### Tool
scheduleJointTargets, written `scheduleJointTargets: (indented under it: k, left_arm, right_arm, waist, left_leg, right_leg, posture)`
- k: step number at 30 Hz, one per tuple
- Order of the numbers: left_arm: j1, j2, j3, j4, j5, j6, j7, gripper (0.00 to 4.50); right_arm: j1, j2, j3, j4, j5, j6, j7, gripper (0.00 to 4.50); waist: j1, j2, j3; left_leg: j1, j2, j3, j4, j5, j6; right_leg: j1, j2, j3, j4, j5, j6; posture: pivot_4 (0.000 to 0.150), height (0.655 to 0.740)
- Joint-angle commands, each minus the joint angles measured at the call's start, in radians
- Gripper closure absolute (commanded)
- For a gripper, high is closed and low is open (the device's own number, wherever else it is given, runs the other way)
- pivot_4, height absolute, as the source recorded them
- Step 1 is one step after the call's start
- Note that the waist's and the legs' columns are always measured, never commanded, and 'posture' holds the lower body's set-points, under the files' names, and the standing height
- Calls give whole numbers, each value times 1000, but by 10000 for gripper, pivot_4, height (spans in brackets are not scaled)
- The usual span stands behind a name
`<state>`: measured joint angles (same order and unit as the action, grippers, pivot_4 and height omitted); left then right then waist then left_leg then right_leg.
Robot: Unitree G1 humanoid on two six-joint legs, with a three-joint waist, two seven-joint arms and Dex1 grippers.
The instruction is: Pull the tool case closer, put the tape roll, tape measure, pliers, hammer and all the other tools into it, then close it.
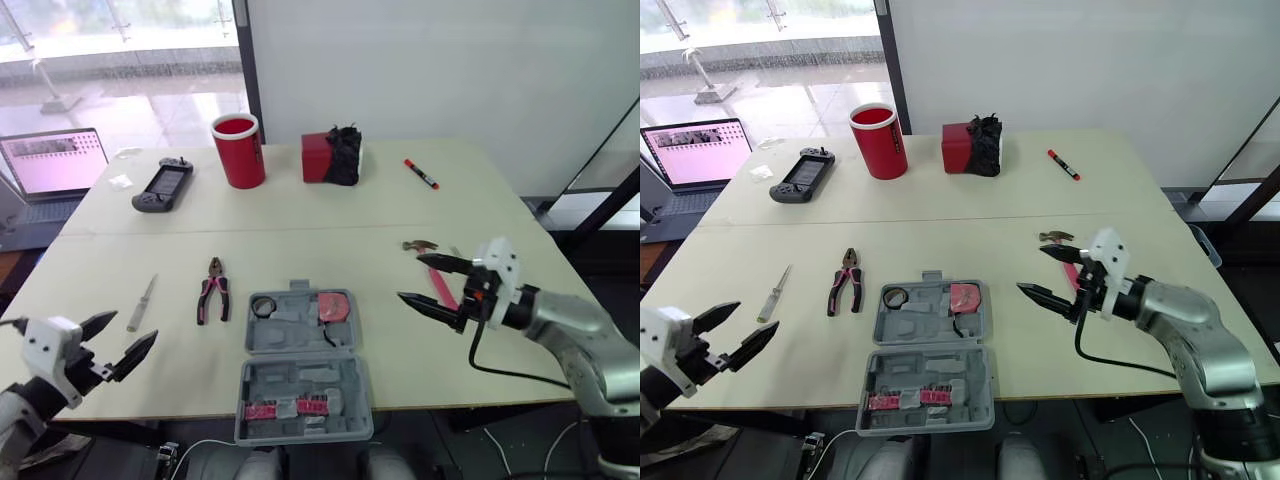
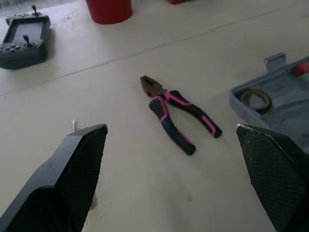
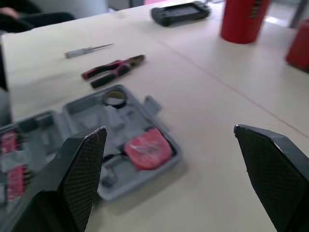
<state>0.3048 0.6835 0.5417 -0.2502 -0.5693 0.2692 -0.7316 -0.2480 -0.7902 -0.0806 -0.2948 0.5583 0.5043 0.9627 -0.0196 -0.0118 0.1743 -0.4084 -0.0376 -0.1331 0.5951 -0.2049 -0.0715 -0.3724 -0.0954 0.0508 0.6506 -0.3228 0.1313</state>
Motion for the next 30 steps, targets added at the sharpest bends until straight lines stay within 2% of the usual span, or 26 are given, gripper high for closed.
scheduleJointTargets:
  k: [1, 5, 9, 13, 17, 23, 26, 30]
  left_arm:
    - [-14, 19, -6, -115, -5, 116, 91, 0]
    - [-14, -16, -20, -208, -10, 214, 188, 0]
    - [-91, -115, -45, -263, -1, 307, 378, 0]
    - [-258, -239, -142, -239, 56, 417, 594, 0]
    - [-399, -320, -217, -176, 141, 456, 722, 0]
    - [-586, -376, -271, 68, 245, 474, 816, 0]
    - [-631, -400, -258, 178, 196, 490, 754, 0]
    - [-723, -423, -283, 343, 239, 448, 758, 0]
  right_arm:
    - [-74, -29, 84, -102, -6, 40, 49, 442]
    - [-170, -3, 134, -125, 21, 93, 57, 442]
    - [-238, 17, 158, -111, 33, 146, 51, 442]
    - [-316, 70, 161, -65, 49, 272, -28, 442]
    - [-352, 101, 157, -88, 74, 333, -58, 442]
    - [-388, 155, 141, -79, 86, 363, -117, 442]
    - [-393, 151, 150, -77, 75, 367, -130, 442]
    - [-362, 142, 176, -68, 31, 348, -150, 442]
  waist:
    - [1, 0, 0]
    - [1, -1, 0]
    - [8, -1, 0]
    - [9, -3, 0]
    - [8, -3, 0]
    - [5, -3, 0]
    - [5, -3, 0]
    - [6, -4, 0]
  left_leg:
    - [0, 0, 0, 0, 0, 0]
    - [0, 0, 0, 0, 0, 0]
    - [0, 0, 0, 0, 0, 0]
    - [0, -2, -1, 2, 0, 0]
    - [-1, -2, -1, 2, 0, 0]
    - [-1, -2, -1, 2, 0, 0]
    - [-1, -2, -1, 2, 0, 0]
    - [-1, -2, -2, 2, 0, 0]
  right_leg:
    - [0, 0, 0, 0, 0, 0]
    - [-1, 1, 0, 0, 0, 1]
    - [0, 0, 0, 0, 0, 1]
    - [0, 0, -1, 0, 2, 3]
    - [0, 1, -1, 1, 2, 4]
    - [-1, 2, -1, 2, 2, 4]
    - [0, 2, -1, 2, 2, 4]
    - [-1, 2, -1, 2, 2, 4]
  posture:
    - [1500, 7400]
    - [1500, 7400]
    - [1500, 7400]
    - [1500, 7400]
    - [1500, 7400]
    - [1500, 7400]
    - [1500, 7400]
    - [1500, 7400]
